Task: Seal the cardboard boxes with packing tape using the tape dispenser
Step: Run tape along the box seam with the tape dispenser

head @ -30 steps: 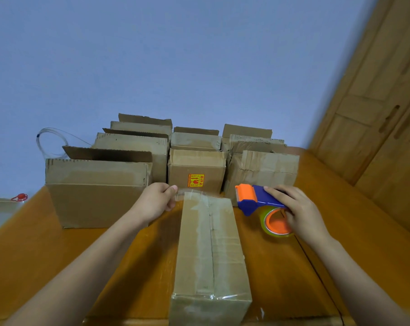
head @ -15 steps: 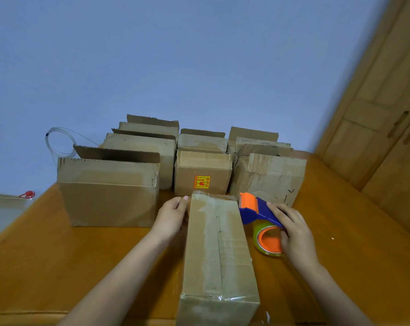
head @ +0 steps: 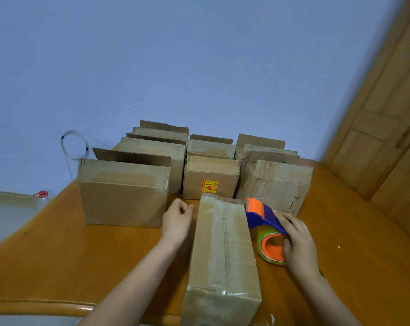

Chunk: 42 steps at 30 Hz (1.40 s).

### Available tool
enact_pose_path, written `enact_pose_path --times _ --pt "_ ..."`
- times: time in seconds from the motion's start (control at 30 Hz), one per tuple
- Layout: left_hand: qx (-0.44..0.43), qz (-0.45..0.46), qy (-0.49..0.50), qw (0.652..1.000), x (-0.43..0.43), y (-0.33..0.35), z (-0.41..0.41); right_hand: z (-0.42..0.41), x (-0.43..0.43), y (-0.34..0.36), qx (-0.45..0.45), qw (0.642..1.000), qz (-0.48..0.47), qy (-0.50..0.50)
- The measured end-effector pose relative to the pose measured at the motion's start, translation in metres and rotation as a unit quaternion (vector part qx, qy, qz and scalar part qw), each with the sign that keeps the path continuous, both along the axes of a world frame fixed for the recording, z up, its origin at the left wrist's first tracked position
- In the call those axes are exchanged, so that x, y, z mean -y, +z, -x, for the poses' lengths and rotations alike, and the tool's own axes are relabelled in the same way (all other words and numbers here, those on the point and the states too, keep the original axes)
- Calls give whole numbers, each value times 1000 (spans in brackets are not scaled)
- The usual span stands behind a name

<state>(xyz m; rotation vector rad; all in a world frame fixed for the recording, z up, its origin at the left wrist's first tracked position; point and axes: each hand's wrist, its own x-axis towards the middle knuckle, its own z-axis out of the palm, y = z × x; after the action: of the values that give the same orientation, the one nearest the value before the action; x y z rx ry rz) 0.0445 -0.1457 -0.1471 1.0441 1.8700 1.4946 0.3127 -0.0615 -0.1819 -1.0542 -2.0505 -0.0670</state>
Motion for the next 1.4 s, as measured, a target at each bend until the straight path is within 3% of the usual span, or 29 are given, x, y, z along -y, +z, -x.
enact_pose_path --times 0.07,0.17,0.23,0.37,0.47,0.77,0.97,1.4 --pt "8 -57 9 998 8 26 -6 0 0 2 3 1000 5 -3" --pt "-91 -95 -71 989 20 61 -20 1 2 4 9 1000 -7 -11" --pt "-212 -44 -163 963 26 74 -29 3 5 4 6 1000 -8 -21" --pt "-416 157 -269 854 35 84 -52 7 13 -2 3 999 -10 -45" --pt "-474 229 -286 801 38 80 -62 12 21 -8 -10 998 -8 -54" --pt "-579 210 -304 727 52 93 -23 40 74 -19 -12 998 -19 -62" --pt "-609 126 -218 753 46 58 -20 54 99 -23 23 997 -4 -72" --pt "-588 185 -239 750 44 53 -21 55 115 -8 36 994 50 -90"
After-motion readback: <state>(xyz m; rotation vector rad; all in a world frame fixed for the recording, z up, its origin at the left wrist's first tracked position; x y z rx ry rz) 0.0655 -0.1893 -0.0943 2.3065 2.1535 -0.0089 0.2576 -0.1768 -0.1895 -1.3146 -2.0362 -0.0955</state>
